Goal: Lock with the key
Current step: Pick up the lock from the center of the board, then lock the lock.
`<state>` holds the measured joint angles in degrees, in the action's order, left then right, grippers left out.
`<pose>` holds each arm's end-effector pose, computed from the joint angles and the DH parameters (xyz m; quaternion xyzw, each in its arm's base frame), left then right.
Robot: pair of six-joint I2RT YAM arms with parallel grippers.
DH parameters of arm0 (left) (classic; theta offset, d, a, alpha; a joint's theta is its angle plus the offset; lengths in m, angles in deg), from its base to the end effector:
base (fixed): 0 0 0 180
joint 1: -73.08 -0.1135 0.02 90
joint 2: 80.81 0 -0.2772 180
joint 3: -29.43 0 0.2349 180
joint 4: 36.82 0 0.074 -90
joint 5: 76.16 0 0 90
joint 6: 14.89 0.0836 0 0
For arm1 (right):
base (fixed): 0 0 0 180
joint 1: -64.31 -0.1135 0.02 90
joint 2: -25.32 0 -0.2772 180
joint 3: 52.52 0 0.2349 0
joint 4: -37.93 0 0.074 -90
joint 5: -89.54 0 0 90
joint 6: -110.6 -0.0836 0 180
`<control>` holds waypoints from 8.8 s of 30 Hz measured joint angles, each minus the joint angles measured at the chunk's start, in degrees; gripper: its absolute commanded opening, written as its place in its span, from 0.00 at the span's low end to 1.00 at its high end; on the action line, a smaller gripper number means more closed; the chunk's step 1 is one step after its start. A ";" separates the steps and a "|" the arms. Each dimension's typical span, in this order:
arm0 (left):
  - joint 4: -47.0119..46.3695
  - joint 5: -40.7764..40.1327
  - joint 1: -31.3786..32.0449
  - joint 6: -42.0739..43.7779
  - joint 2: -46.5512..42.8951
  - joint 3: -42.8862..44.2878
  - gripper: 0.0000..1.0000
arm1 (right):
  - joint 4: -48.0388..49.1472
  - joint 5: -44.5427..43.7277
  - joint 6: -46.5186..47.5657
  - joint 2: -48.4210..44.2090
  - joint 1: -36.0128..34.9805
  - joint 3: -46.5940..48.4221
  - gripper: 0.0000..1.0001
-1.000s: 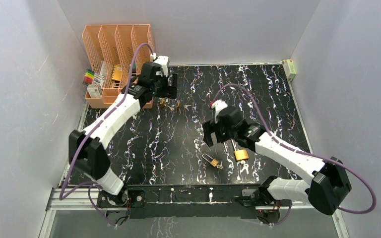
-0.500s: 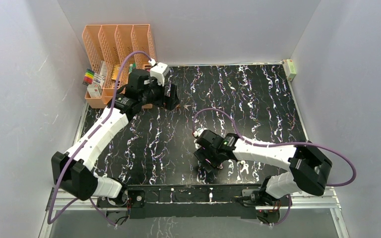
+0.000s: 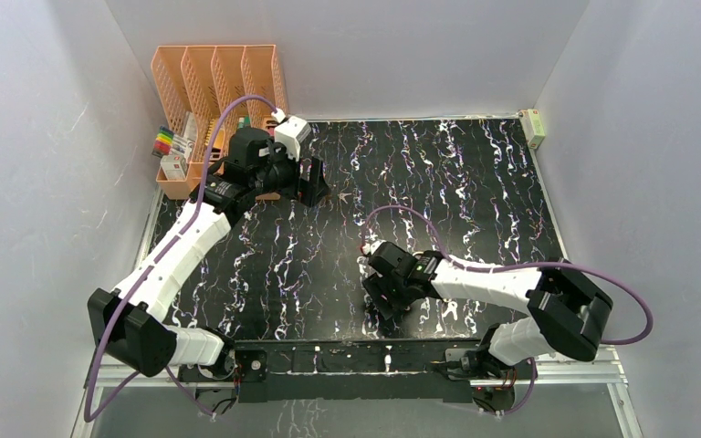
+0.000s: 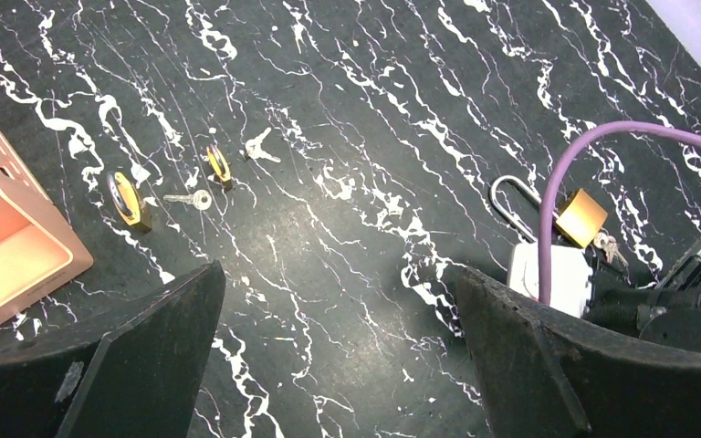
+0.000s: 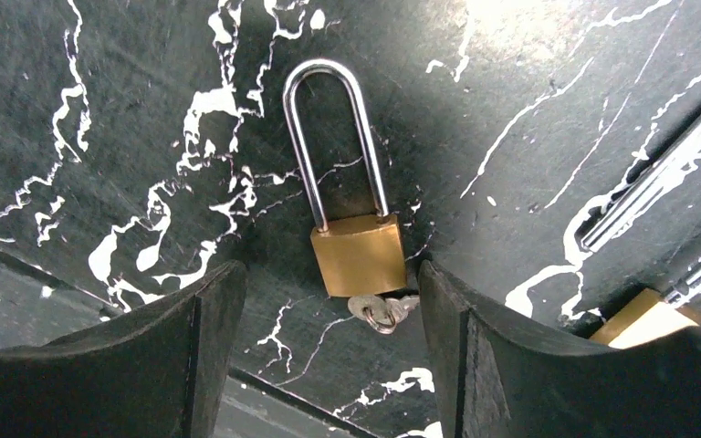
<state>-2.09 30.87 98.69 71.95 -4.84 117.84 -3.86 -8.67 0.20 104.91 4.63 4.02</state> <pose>0.2821 -0.1624 0.3746 0.2408 0.7895 -0.2560 0.5031 0.1379 0.2121 0.1523 -0.3125 0.9221 0.0863 0.2113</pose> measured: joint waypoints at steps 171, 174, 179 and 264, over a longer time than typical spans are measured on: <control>38.29 62.88 -21.07 34.12 11.37 21.89 0.93 | 13.72 48.47 11.56 -13.77 26.29 38.28 0.00; 42.90 65.82 -21.03 40.34 11.14 21.85 0.88 | 13.97 50.47 10.71 -11.86 26.29 39.59 0.00; 51.35 68.19 -21.86 49.43 10.80 28.12 0.83 | 16.62 53.64 7.26 -8.52 26.29 39.60 0.00; -50.57 64.76 -15.78 -39.55 2.34 7.57 0.00 | 19.48 66.26 -1.55 9.30 25.92 58.35 0.00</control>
<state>-52.66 95.62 82.91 32.40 -2.50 125.41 15.62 57.60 -1.36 114.20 30.55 62.38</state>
